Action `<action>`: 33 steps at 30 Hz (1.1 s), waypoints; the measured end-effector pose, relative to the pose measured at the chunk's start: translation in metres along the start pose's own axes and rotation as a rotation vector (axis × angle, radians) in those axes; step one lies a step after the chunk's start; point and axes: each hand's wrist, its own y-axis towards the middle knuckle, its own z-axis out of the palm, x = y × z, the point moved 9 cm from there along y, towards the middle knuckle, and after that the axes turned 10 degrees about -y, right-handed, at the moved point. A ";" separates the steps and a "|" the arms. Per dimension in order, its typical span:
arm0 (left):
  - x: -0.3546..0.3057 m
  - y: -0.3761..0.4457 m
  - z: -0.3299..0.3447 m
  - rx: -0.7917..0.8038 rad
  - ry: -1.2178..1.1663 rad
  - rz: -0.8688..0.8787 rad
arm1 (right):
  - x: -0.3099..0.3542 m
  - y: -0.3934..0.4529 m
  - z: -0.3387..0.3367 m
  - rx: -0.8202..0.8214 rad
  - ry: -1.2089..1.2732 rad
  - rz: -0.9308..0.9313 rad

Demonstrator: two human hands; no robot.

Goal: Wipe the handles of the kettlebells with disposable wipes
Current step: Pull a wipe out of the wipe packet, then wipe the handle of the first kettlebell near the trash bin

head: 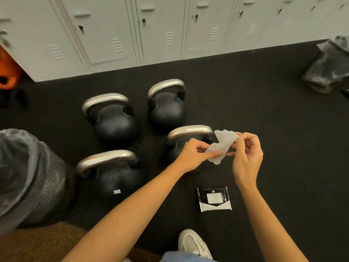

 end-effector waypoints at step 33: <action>-0.190 -0.269 -0.260 -0.826 -0.182 0.428 | 0.240 -0.130 0.233 0.885 -0.094 -0.201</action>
